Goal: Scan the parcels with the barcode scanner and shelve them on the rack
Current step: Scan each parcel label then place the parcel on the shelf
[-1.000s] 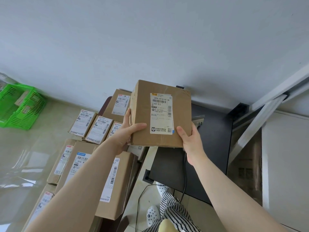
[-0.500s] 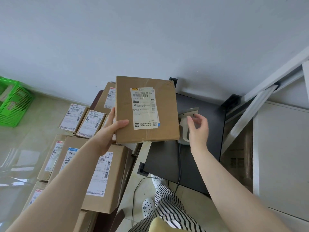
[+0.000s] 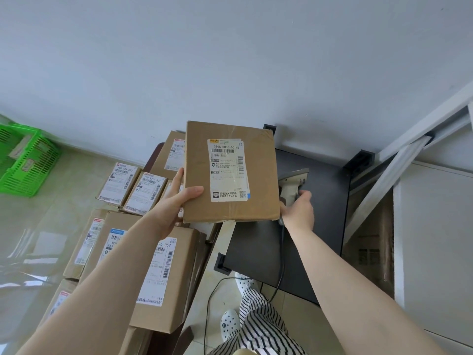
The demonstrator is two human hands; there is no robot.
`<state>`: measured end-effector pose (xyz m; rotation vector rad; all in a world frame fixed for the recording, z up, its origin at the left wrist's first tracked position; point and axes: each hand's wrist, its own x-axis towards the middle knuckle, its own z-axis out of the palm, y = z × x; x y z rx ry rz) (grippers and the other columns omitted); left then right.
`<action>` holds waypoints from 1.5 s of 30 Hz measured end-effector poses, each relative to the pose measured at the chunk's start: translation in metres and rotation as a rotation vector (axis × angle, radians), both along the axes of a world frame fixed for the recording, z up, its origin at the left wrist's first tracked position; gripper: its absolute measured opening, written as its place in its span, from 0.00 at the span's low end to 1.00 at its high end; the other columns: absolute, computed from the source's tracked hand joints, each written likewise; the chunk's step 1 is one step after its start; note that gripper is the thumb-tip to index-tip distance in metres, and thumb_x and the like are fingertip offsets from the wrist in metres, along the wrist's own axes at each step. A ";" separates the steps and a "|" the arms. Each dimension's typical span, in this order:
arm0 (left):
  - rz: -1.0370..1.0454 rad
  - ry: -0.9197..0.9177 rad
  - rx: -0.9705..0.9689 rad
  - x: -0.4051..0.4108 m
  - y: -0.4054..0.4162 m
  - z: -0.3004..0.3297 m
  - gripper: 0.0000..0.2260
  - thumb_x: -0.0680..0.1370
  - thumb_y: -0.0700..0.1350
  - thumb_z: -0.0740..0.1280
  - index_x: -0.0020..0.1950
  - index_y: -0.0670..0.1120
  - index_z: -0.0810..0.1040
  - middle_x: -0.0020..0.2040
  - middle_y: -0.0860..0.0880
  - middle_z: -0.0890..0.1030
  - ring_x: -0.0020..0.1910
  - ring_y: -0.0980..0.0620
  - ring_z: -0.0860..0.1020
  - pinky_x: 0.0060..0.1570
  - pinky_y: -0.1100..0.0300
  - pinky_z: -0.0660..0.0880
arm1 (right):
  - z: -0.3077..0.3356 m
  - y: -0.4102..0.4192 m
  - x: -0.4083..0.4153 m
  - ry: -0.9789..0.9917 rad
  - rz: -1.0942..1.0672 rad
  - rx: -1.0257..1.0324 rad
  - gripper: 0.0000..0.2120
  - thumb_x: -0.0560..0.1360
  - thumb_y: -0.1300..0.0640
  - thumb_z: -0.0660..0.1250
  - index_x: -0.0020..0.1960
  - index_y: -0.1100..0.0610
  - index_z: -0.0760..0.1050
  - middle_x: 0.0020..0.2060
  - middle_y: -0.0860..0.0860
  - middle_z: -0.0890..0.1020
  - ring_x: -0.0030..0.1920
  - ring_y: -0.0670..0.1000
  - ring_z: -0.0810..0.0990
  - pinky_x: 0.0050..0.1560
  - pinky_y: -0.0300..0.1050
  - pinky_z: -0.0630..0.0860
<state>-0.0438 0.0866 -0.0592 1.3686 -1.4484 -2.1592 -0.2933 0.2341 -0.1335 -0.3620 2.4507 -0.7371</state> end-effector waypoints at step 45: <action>-0.035 -0.068 -0.006 -0.008 -0.003 0.015 0.51 0.60 0.63 0.77 0.78 0.69 0.56 0.68 0.52 0.78 0.65 0.46 0.78 0.67 0.34 0.71 | 0.176 -0.044 -0.058 -0.672 0.841 -0.298 0.27 0.67 0.42 0.68 0.55 0.63 0.74 0.35 0.52 0.78 0.34 0.49 0.73 0.34 0.43 0.69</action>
